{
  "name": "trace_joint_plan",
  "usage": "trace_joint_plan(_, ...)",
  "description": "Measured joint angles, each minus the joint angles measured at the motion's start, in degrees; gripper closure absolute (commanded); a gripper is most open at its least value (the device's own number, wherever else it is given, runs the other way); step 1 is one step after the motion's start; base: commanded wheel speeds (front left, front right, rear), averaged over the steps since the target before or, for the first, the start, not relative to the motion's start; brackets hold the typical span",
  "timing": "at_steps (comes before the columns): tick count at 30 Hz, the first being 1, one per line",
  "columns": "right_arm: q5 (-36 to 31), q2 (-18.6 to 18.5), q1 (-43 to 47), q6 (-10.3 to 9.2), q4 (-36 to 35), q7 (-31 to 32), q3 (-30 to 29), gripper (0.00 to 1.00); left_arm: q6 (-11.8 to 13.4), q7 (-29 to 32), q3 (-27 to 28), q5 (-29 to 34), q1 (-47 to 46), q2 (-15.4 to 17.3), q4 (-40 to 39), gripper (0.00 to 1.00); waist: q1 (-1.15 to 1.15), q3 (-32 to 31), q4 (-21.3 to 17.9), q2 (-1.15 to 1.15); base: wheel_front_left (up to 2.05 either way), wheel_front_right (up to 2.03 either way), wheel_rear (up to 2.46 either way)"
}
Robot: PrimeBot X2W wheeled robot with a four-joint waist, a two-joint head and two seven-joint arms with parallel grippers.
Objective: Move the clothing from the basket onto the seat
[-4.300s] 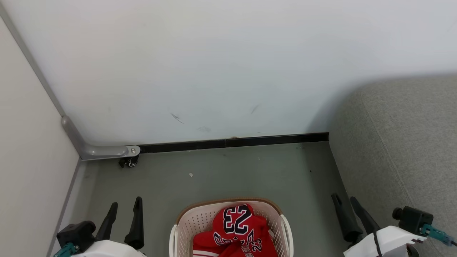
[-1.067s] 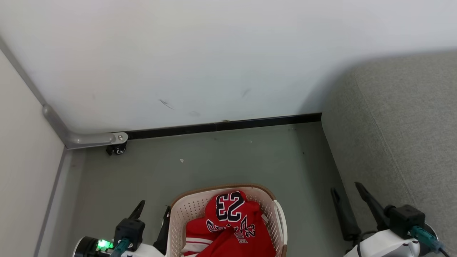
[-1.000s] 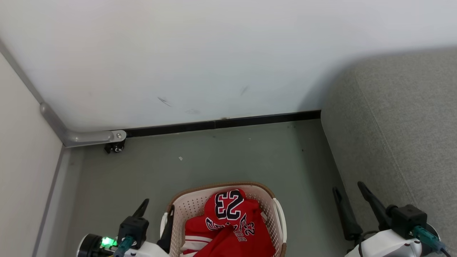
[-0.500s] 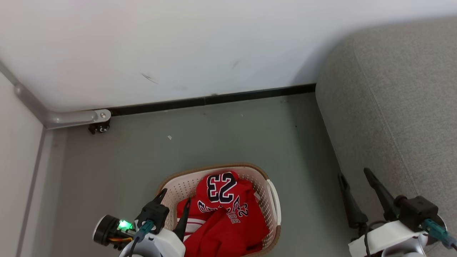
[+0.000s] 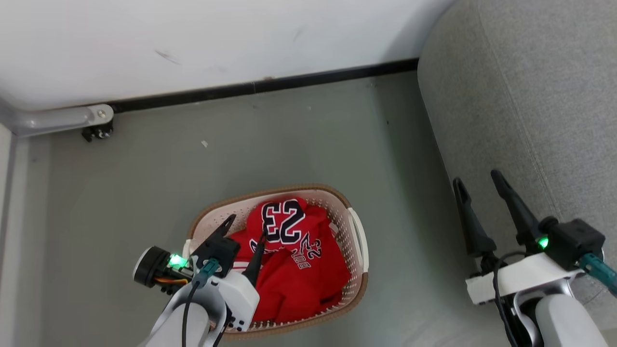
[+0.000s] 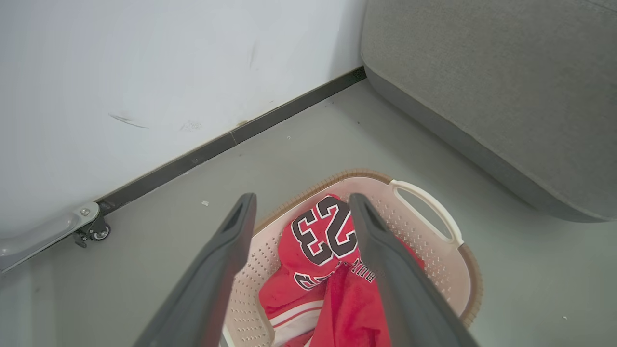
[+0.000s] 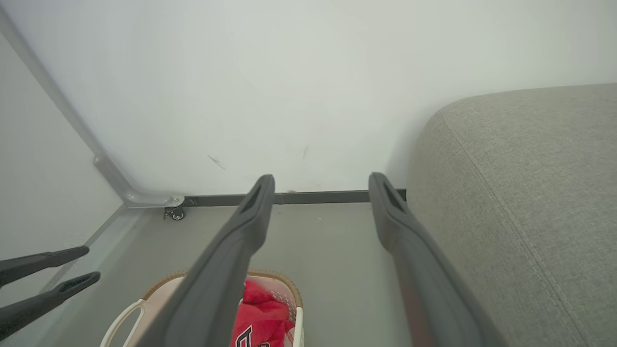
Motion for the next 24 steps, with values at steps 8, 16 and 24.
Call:
trace_joint_plan(8,1.2,0.0,-5.2,0.0,-1.5,-0.1,1.1,0.0,-0.1,-0.1,-1.1,1.3,-4.2,-0.2,1.0,0.0,0.0,5.7,-1.6,0.0,0.0,0.0,0.0)
trace_joint_plan(16,1.9,-0.1,-9.4,0.0,-2.0,-0.1,1.4,0.0,-0.1,-0.6,-1.6,2.1,-7.3,-0.4,2.5,0.0,0.0,11.2,-3.3,0.0,0.0,0.0,0.0)
trace_joint_plan(24,2.6,-0.1,-13.3,0.0,-2.2,-0.1,1.9,0.0,-0.1,-1.0,-2.0,2.7,-10.3,-0.5,4.5,0.0,0.0,16.0,-5.0,0.0,0.0,0.0,0.0)
